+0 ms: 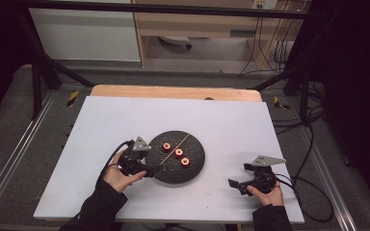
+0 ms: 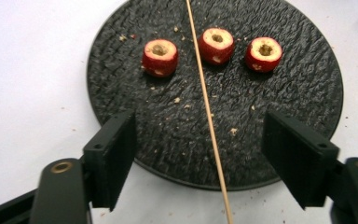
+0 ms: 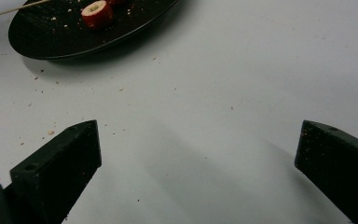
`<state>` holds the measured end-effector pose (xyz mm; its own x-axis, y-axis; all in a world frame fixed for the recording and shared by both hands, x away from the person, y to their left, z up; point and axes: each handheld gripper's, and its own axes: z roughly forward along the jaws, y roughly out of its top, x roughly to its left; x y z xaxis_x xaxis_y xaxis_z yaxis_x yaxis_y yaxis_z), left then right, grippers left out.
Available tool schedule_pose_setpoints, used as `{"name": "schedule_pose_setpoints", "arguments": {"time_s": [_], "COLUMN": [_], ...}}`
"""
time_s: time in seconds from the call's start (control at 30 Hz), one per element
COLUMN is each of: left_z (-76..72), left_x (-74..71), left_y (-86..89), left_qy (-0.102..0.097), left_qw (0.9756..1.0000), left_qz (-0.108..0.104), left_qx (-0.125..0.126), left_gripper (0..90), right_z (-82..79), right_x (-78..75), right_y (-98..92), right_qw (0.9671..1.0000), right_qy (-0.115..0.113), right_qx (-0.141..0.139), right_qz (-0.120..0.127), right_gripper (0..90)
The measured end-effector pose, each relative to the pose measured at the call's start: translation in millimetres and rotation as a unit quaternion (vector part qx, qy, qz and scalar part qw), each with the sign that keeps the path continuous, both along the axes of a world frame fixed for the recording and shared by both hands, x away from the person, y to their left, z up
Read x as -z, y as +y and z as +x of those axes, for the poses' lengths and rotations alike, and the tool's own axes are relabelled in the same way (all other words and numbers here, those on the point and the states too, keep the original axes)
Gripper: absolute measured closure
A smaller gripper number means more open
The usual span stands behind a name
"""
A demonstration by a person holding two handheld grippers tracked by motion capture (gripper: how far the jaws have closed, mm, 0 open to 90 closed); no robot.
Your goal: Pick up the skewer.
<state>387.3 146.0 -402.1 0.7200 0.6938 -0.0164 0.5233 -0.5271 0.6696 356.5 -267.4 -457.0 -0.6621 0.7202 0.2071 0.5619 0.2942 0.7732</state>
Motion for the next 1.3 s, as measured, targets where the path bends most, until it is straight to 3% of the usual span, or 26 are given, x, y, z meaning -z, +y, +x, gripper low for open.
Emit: {"name": "schedule_pose_setpoints", "arguments": {"time_s": [0.2,0.5,0.97,1.3], "left_z": [5.6,10.5,12.5,11.8], "left_x": [5.4,12.7,17.2,18.9], "left_y": [-11.8,-24.4,-32.8,-37.1], "left_qy": [0.014,0.018,0.046,0.048], "left_qw": [0.9997,0.9989,0.9975,0.9966], "left_qz": [0.017,0.043,0.05,0.062], "left_qx": [0.004,0.003,-0.017,-0.024], "left_gripper": [35.9,53.1,76.4,83.9], "right_z": [0.3,0.3,0.2,0.4], "right_x": [0.5,0.7,1.0,1.1], "right_y": [0.2,0.4,0.7,0.7], "right_qw": [1.0,1.0,1.0,1.0], "right_qy": [0.0,0.001,0.003,0.004], "right_qx": [-0.002,-0.003,-0.002,-0.003], "right_qz": [-0.001,-0.001,-0.001,-0.001], "right_gripper": [1.0,1.1,1.1,1.1]}}
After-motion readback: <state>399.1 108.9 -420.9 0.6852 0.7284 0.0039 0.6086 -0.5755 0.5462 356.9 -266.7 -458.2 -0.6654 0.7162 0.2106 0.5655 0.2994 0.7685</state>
